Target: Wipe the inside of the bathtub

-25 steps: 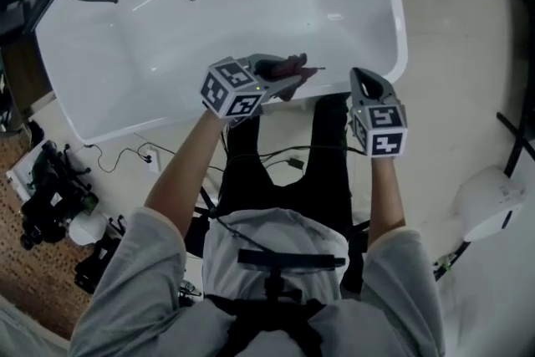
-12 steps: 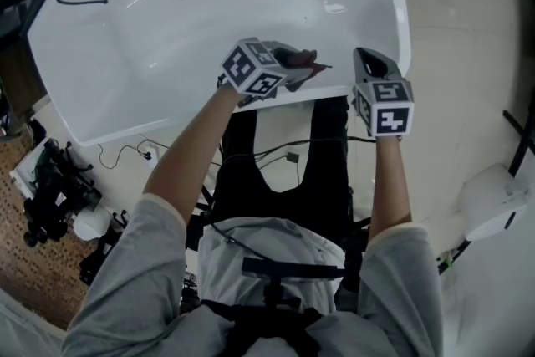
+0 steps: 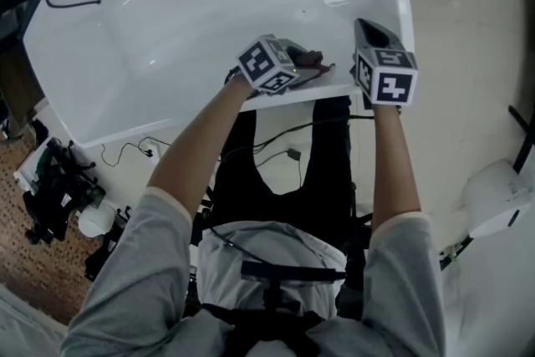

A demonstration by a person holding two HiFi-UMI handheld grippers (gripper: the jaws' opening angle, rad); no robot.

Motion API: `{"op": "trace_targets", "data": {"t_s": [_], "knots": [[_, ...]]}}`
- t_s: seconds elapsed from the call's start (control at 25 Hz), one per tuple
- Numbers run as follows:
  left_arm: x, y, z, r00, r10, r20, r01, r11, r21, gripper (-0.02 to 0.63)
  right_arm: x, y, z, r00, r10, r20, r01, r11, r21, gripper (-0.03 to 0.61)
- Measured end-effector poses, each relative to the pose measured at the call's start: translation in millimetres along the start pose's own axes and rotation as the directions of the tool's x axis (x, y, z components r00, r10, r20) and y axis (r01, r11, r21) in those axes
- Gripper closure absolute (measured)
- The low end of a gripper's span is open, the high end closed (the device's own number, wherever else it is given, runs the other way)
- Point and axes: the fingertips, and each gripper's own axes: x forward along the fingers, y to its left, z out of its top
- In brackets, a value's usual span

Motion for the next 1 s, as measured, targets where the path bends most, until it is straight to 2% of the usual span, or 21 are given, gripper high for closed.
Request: {"op": "trace_targets", "data": {"t_s": [0.16,0.36,0.52,0.6,0.72,0.84,1.0], "knots": [[18.2,-10.2,-3.2,0.998,-0.051,-0.043,0.053,0.998,0.034,0.495,1.4,-3.0,-4.6,1.000,-0.005,0.001,0.005,1.000,0.019,0.578],[37.4,-15.3,7.1,0.994,-0.091,-0.053,0.093,0.995,0.037,0.497,1.5,-9.0,-0.5,0.997,-0.020,0.068,0.017,0.999,0.051,0.578],[46.9,-13.4,15.6,0.994,-0.097,-0.054,0.100,0.994,0.044,0.497,9.2,-8.0,6.4,0.995,0.012,0.102,-0.020,0.997,0.069,0.578],[47.5,-11.8,15.6,0.994,-0.101,-0.049,0.103,0.994,0.035,0.497,17.0,-4.0,4.4,0.997,0.040,0.073,-0.043,0.998,0.044,0.578],[46.5,-7.8,10.7,0.994,-0.099,-0.045,0.100,0.995,0.024,0.500,31.7,-0.1,-9.3,0.996,0.084,-0.036,-0.084,0.996,-0.007,0.578],[42.8,3.0,-5.3,0.995,-0.079,-0.064,0.080,0.997,0.012,0.500,42.2,-1.8,-15.8,0.991,0.082,-0.110,-0.083,0.997,-0.001,0.578],[32.6,25.0,-34.9,0.991,-0.048,-0.123,0.049,0.999,0.005,0.500,54.9,-6.7,-14.0,0.986,0.060,-0.157,-0.058,0.998,0.015,0.578]]}}
